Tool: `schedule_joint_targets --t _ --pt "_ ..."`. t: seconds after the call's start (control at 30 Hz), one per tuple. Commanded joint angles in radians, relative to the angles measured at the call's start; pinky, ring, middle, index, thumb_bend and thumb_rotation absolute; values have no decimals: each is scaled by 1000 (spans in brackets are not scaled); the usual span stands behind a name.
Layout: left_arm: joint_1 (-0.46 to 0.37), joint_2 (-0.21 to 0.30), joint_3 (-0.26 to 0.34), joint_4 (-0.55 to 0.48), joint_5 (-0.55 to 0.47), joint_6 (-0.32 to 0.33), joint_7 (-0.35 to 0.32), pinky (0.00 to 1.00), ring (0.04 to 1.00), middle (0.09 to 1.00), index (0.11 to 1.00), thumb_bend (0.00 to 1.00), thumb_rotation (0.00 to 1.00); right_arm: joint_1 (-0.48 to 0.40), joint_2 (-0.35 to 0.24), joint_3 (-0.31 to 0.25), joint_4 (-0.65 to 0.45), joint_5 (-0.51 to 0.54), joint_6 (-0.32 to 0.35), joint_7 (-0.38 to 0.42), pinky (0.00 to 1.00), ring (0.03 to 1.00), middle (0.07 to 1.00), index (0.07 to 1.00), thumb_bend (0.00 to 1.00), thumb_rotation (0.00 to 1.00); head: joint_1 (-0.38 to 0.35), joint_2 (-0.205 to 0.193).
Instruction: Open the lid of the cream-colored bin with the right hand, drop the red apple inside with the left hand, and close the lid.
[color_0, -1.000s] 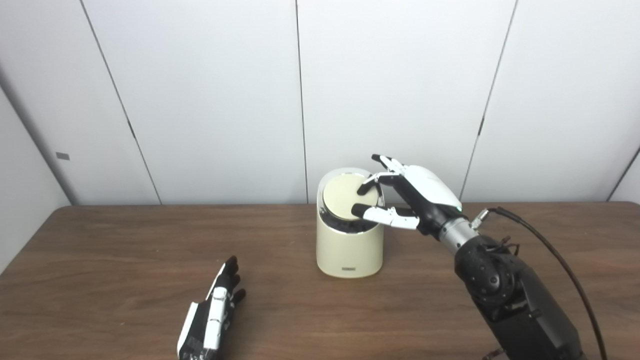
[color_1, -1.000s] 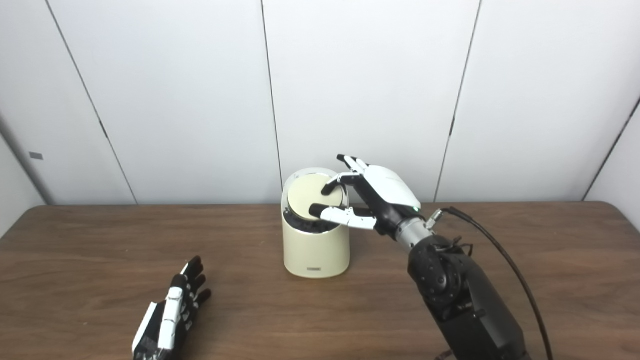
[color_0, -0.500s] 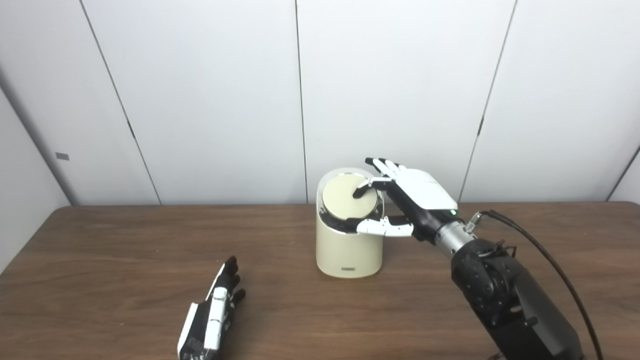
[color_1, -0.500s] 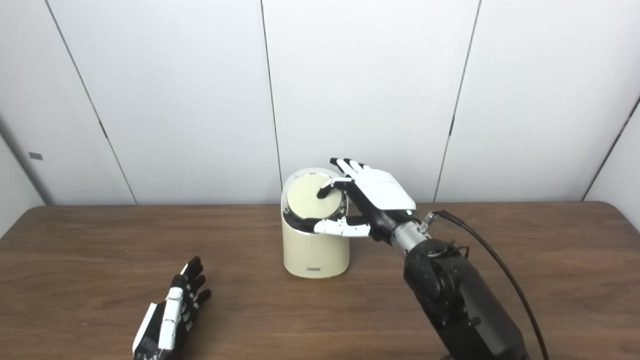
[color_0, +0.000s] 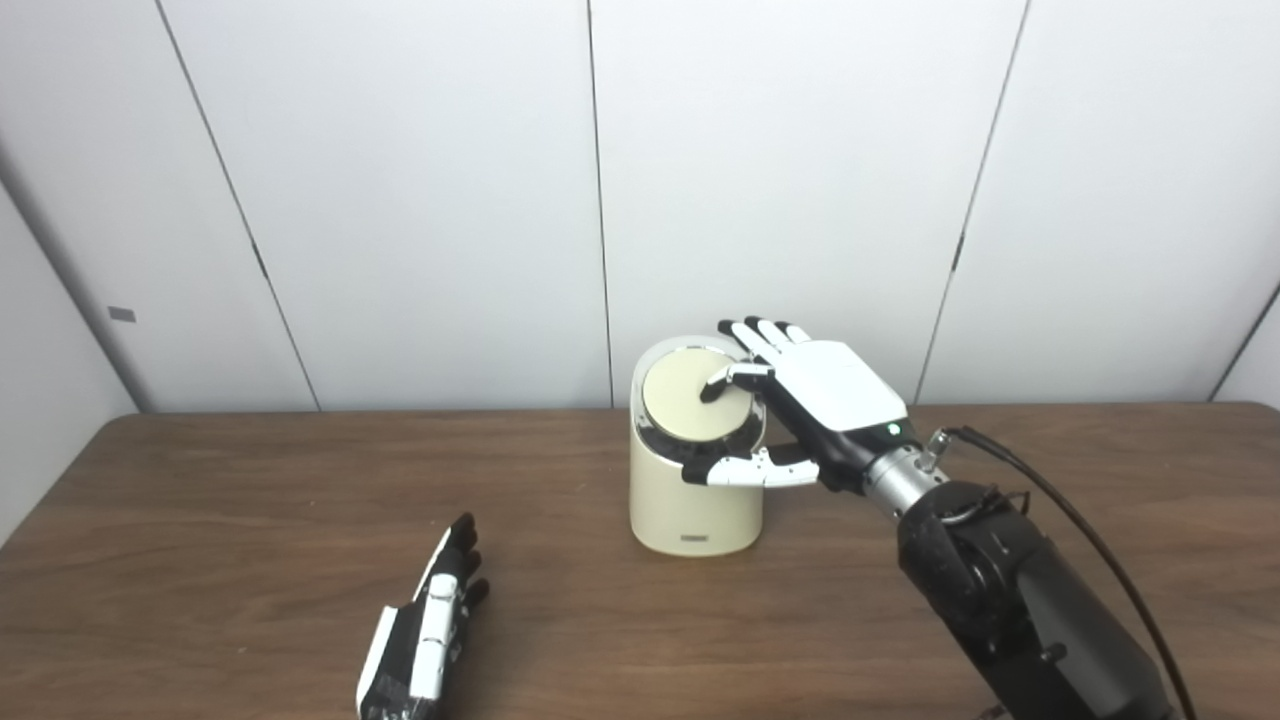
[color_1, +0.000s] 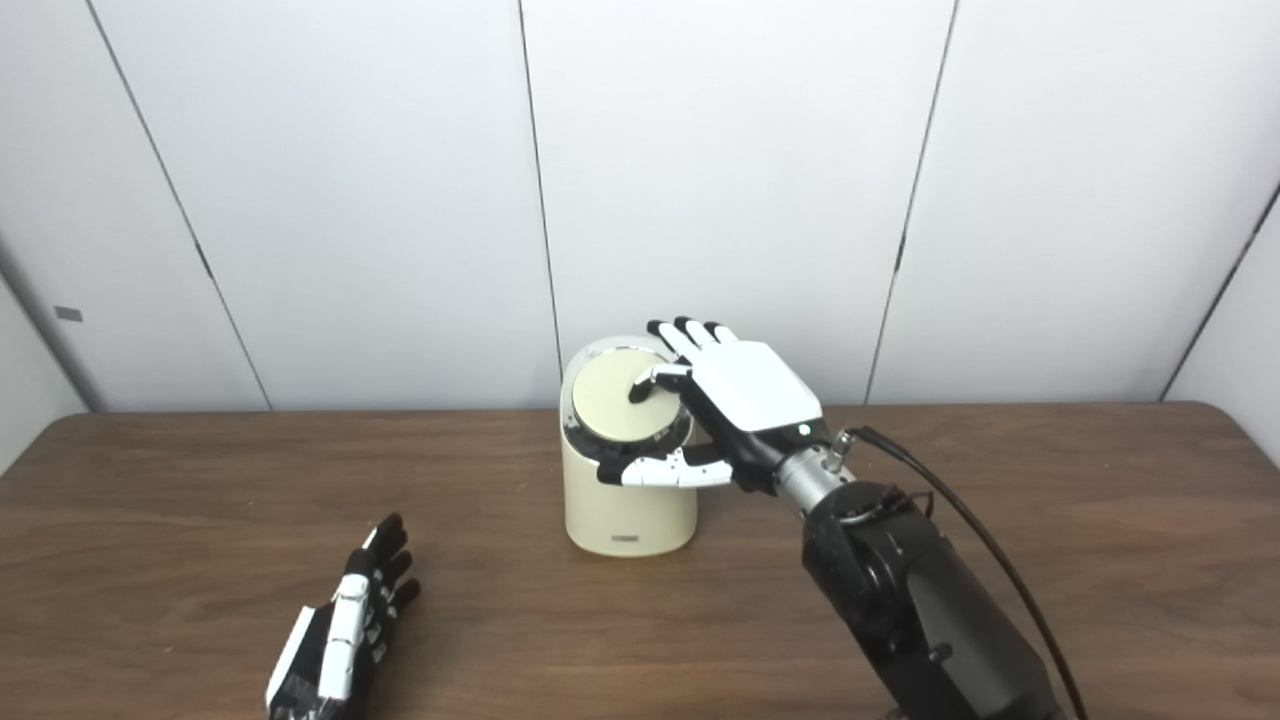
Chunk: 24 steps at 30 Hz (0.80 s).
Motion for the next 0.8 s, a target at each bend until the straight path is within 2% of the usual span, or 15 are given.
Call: schedule_joint_targets --t 0.0,0.43,0.77 --pt "-8 -3 -3 -25 -1 -2 1 1000 1000 1000 1000 655 967 -5 -14 20 5 -26 0 64 1000 1000 994 688 655 991 -1 2" --pt "-9 -14 -18 -60 7 22 7 1000 1000 1000 1000 660 986 -8 -15 17 -4 -52 26 157 1000 1000 1000 735 675 1000 9 10" --pt "-9 -13 -22 -68 5 25 5 1000 1000 1000 1000 669 992 -11 -9 29 23 -60 36 181 1000 1000 1000 740 689 1000 16 16"
